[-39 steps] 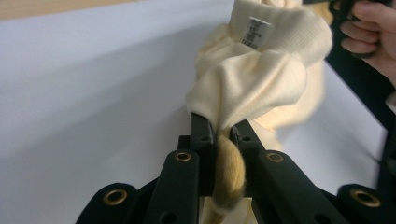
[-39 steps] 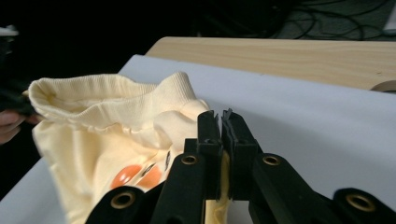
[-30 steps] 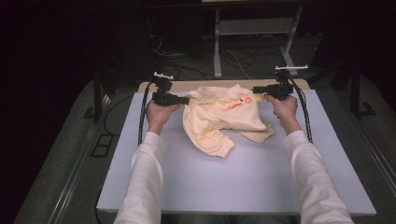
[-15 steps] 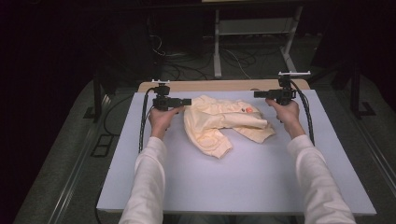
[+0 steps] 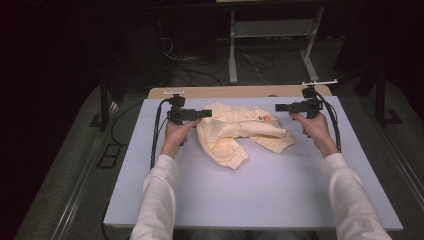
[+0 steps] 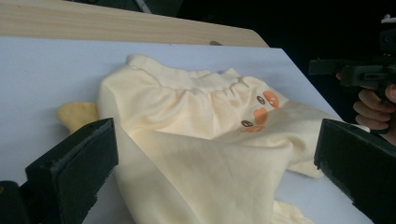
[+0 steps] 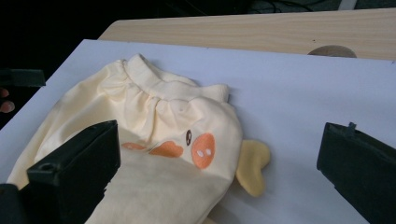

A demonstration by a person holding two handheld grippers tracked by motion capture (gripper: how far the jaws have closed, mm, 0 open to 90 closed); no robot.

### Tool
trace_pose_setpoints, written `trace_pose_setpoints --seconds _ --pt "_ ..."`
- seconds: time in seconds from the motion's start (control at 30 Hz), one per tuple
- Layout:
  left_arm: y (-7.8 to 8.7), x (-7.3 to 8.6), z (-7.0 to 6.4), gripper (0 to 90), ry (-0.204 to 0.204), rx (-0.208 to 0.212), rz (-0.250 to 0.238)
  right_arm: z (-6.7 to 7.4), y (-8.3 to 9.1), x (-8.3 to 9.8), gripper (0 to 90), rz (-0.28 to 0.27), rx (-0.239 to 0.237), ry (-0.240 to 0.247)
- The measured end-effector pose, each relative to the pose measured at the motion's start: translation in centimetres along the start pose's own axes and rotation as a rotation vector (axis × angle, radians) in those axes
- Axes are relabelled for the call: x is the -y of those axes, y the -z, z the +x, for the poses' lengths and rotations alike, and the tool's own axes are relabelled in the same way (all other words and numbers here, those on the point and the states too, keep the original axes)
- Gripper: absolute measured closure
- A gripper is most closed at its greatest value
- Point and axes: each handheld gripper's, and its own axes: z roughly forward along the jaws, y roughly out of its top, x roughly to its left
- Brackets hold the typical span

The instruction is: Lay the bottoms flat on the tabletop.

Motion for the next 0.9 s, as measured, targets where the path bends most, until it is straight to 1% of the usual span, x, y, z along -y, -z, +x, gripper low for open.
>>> trace_pose_setpoints --seconds 0.07,0.17,0.23,0.3,0.43,0.57,0.77,0.9 --pt "0.2 0.4 -0.2 0.0 -0.002 -0.004 0.000 0.0 0.4 0.4 0.0 -0.011 -0.008 0.002" --pt "0.4 1.0 -0.3 0.0 0.005 -0.010 -0.002 0.1 0.6 1.1 0.0 0.005 0.001 0.008" --pt "0.7 1.4 -0.4 0.0 0.009 -0.009 -0.014 0.0 0.8 1.5 0.0 0.009 -0.005 0.000" --pt "0.9 1.8 -0.5 0.0 0.011 -0.011 -0.014 0.0 0.9 1.8 0.0 0.009 0.003 0.003" --pt "1.3 2.5 -0.7 0.0 0.016 -0.014 -0.024 -0.1 1.4 2.4 0.0 0.008 0.003 -0.006" --pt "1.8 3.1 -0.9 0.0 0.015 -0.020 -0.034 -0.1 1.9 2.9 0.3 0.005 0.000 -0.006" --pt "2.2 4.2 -1.4 0.0 0.015 -0.018 -0.039 0.2 3.1 3.8 3.8 -0.027 -0.030 -0.001" --pt "2.2 4.9 -2.0 0.0 0.000 -0.019 -0.026 0.6 3.6 4.5 4.8 -0.021 -0.037 0.017"
